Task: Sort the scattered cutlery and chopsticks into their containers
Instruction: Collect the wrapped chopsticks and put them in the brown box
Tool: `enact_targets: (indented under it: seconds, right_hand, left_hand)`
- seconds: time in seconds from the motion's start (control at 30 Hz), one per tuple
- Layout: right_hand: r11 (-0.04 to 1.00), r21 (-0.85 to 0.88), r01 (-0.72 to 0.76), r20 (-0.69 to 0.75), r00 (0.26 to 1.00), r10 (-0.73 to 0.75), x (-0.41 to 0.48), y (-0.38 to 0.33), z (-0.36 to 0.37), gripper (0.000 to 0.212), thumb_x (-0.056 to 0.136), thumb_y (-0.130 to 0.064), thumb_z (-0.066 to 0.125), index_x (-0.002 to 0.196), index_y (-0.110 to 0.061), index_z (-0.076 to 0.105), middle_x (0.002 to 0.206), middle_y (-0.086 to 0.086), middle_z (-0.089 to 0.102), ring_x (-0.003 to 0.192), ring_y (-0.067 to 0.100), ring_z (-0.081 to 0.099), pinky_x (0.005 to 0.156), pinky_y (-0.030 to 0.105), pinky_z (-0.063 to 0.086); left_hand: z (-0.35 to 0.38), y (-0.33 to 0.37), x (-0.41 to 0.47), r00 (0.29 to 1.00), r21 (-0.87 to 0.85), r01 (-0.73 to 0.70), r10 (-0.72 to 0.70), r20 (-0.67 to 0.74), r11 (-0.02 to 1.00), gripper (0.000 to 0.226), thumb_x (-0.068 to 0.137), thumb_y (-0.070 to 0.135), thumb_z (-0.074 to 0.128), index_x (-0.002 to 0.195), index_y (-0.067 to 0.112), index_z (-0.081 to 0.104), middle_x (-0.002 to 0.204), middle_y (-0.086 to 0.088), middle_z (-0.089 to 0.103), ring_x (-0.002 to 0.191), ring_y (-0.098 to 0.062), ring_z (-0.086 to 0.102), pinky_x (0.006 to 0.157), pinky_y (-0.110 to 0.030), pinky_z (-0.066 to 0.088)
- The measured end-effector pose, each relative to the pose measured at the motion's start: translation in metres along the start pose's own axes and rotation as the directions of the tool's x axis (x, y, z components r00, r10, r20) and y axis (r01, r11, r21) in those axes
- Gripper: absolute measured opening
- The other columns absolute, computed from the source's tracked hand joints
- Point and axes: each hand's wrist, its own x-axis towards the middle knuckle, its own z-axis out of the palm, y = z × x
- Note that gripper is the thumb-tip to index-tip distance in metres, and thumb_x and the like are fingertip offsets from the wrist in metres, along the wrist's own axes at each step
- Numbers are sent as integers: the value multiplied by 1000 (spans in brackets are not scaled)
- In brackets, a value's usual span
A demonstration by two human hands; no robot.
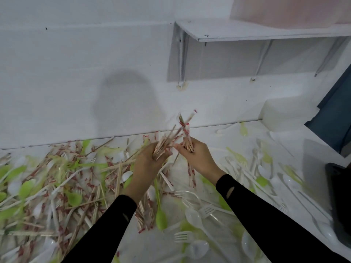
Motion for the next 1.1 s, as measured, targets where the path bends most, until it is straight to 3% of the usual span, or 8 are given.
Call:
enact_targets:
  seconds: [0.1,0.2,0.43,0.57,0.7,0.83,0.93,1.1]
  right_hand:
    - [1000,16,-24,12,1000,23,-4,6,-1,48,85,-49,70,81,-2,59,68,4,57,62,17,53,63,28,44]
    - [992,81,-102,43,994,99,-9,13,-2,44,78,-55,74,95,-15,70,89,8,71,87,23,68,78,37,54]
    - [993,47,-111,58,992,108,-18,18,-13,21,91,-37,67,80,-19,68,70,-9,66,67,-1,61,67,14,46]
    - [995,-60,-80,28,996,82,-24,35,-14,45,96,-48,53,84,-5,63,74,12,63,65,24,57,64,34,45]
    - [995,19,-94,19,995,93,-30,38,-17,31,103,-29,47,91,-13,70,92,1,72,82,-1,63,78,14,45]
    - [981,181,-62,-106,991,83,-27,28,-25,30,104,-33,42,100,-18,67,73,8,68,73,14,65,75,23,54]
    - [972,230,-38,-182,980,81,-27,24,-26,30,103,-39,41,102,-22,65,62,4,58,63,16,61,68,18,50]
    - [978,134,-161,-107,979,175,-45,51,-6,28,101,-34,50,99,-14,69,63,-11,55,61,4,55,61,15,44]
  left_hand:
    - [11,2,6,984,56,35,-44,172,998,27,76,41,81,86,26,61,68,13,58,59,3,54,53,-11,36]
    - [24,3,8,953,32,57,-64,298,998,29,71,43,84,82,23,67,68,10,65,58,-1,57,53,-12,40]
    - [46,4,4,895,5,95,-87,437,996,29,86,35,74,70,15,59,57,6,46,47,-2,39,51,-19,31]
    - [47,-3,3,855,69,130,-147,498,989,35,90,42,65,77,10,59,64,4,53,59,-8,49,62,-27,38]
    - [44,-18,-1,884,-95,234,-170,436,968,25,96,36,59,103,13,66,97,4,75,95,-10,68,89,-32,52]
    - [36,-9,-3,975,-388,188,-124,185,902,29,102,24,47,104,-5,54,77,-2,68,70,-9,67,67,-20,51]
    - [33,9,-6,997,-480,68,-72,9,874,43,97,33,52,108,-9,53,81,-8,60,69,-11,61,63,-20,52]
    - [54,10,-34,990,-416,139,-125,62,898,34,86,43,64,91,10,63,74,-8,65,70,-16,65,65,-24,52]
